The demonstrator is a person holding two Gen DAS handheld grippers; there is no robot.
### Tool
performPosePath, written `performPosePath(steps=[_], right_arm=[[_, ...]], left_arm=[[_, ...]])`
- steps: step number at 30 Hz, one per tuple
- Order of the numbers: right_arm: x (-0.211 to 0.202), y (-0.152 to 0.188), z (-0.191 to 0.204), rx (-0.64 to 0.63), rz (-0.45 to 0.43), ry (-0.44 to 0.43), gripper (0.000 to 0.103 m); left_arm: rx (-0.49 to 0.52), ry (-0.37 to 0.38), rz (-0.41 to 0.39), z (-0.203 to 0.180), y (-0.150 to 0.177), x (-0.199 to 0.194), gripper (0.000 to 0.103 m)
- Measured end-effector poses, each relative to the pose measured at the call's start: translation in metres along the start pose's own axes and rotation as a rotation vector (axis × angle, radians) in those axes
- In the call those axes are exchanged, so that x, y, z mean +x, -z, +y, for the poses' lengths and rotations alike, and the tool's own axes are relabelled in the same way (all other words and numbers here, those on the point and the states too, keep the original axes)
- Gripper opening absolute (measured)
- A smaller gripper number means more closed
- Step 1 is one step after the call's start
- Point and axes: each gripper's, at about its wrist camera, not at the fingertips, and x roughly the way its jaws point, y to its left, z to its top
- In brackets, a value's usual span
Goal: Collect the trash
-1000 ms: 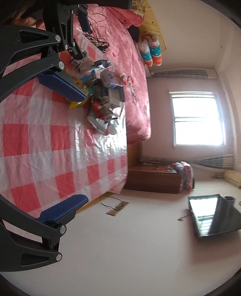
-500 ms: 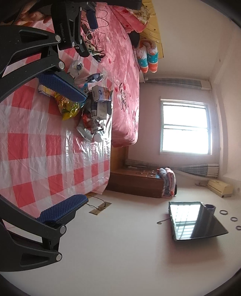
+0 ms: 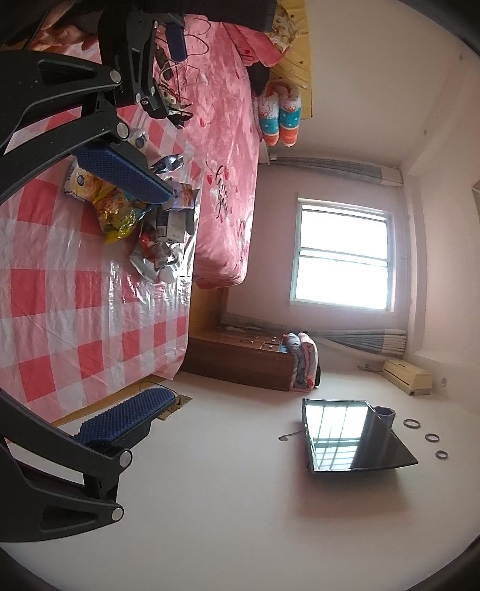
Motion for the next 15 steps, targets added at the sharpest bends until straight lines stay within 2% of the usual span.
performPosePath(steps=[9,15], right_arm=[[-0.006,-0.004,0.003,0.002,-0.023,-0.03,0.099],[0.008,0.0,0.006,0.016,0.014,-0.062,0.099]], left_arm=[[-0.016,-0.017,0.011,0.006,0.003,0.004,0.099],[-0.031,-0.033,0.042,0.013,0.007,0.017,0.099]])
